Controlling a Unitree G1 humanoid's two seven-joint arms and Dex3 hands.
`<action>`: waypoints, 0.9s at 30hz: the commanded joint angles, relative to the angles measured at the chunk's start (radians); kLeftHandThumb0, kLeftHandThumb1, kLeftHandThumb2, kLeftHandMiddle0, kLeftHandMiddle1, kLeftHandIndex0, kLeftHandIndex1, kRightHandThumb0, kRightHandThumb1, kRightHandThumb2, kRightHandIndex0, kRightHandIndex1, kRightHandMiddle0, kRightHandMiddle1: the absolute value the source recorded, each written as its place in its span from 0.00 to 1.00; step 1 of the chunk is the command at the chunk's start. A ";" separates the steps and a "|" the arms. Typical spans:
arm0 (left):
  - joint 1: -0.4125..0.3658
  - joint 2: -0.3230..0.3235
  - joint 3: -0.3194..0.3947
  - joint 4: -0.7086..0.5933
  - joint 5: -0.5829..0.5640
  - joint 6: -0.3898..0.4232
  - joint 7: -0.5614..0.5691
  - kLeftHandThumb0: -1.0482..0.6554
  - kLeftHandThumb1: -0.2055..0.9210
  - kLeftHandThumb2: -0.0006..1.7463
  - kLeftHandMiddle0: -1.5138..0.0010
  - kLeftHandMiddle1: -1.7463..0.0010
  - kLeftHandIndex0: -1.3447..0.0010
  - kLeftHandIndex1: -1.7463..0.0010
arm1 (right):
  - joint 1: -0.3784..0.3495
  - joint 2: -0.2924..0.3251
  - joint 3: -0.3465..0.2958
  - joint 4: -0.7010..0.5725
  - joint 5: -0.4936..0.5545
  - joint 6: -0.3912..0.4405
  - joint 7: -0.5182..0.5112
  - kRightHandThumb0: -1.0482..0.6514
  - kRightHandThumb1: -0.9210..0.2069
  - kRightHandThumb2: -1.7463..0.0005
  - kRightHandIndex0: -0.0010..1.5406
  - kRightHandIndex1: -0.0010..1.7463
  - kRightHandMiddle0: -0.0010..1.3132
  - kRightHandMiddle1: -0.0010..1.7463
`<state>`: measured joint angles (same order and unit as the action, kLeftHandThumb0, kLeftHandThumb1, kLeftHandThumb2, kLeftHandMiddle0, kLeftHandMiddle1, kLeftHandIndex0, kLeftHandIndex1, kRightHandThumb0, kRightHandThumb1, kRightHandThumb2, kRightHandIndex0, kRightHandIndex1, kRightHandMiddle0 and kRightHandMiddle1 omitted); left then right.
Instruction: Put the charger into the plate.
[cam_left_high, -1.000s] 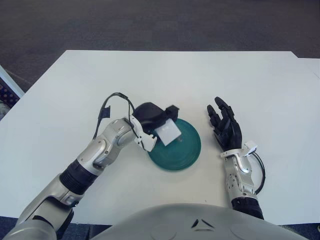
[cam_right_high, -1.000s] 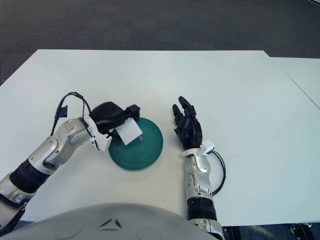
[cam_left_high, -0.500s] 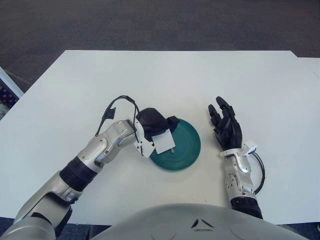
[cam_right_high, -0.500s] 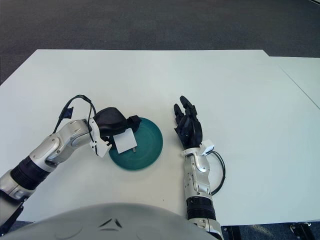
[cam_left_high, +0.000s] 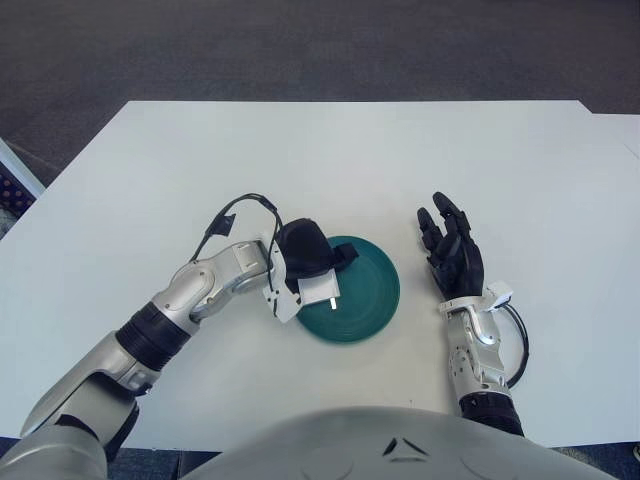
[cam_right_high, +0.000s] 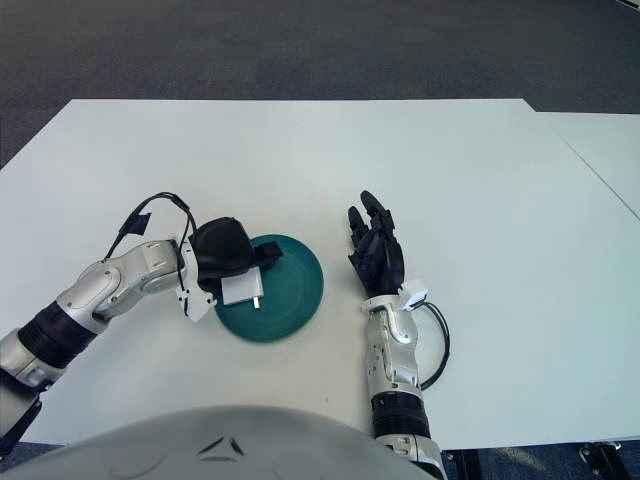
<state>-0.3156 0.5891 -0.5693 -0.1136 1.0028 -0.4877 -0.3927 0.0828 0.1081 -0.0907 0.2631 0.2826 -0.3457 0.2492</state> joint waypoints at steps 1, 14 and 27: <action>-0.010 0.006 -0.003 0.011 0.016 -0.018 0.020 0.34 0.46 0.75 0.30 0.00 0.55 0.00 | 0.037 0.023 0.010 0.083 -0.006 0.043 -0.010 0.10 0.00 0.47 0.13 0.00 0.00 0.30; -0.012 -0.043 0.008 0.049 -0.034 0.014 -0.028 0.23 0.89 0.35 0.46 0.00 0.74 0.13 | 0.022 0.025 0.013 0.106 -0.002 0.028 0.001 0.10 0.00 0.45 0.13 0.00 0.00 0.30; -0.026 -0.039 0.007 0.008 -0.112 0.047 -0.170 0.00 1.00 0.46 0.85 0.92 1.00 0.72 | 0.004 0.029 0.003 0.125 0.040 0.039 0.056 0.10 0.00 0.45 0.12 0.00 0.00 0.29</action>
<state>-0.3316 0.5335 -0.5649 -0.1116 0.9022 -0.4422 -0.5334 0.0493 0.1119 -0.0880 0.3018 0.2986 -0.3535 0.2947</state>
